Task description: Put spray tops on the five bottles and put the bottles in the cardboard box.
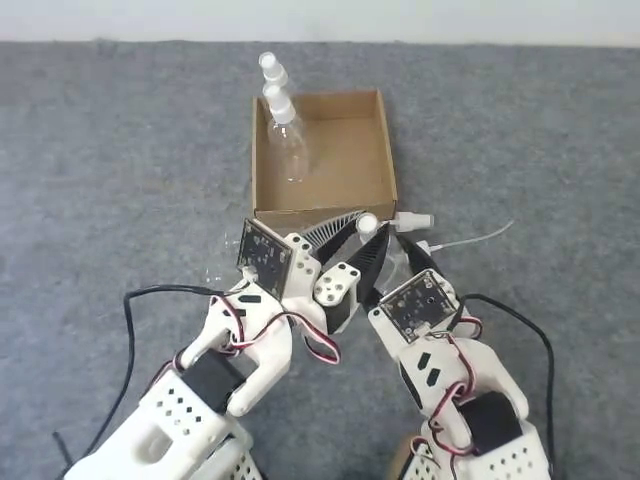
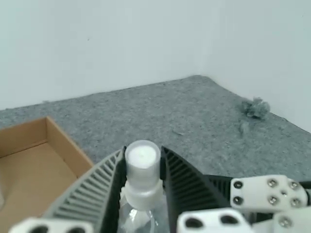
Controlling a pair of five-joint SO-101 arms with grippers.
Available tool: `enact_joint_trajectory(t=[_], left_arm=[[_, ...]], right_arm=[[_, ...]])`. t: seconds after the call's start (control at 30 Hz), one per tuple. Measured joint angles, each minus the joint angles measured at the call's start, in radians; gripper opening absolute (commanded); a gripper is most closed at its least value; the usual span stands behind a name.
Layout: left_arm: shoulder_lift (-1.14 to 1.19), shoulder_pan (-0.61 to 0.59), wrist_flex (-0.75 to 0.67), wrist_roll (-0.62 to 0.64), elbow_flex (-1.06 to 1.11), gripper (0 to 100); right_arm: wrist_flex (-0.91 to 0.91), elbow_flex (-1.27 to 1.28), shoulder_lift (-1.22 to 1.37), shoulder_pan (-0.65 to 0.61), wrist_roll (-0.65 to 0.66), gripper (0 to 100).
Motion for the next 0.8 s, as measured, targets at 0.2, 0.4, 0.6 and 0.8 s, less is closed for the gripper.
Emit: enact_joint_trajectory(t=[0.2, 0.4, 0.6, 0.8], left_arm=[[-0.002, 0.000, 0.000, 0.000, 0.015, 11], [-0.002, 0.000, 0.163, -0.002, -0.051, 20], [0.003, 0.005, 0.330, -0.002, -0.130, 21], [0.011, 0.014, 0.428, -0.066, -0.189, 21]], right_arm=[[0.000, 0.002, 0.002, 0.000, 0.002, 0.7], [0.000, 0.002, 0.002, 0.000, 0.000, 0.7], [0.000, -0.002, 0.000, 0.000, 0.000, 0.7], [-0.002, -0.002, 0.000, 0.000, 0.000, 0.7]])
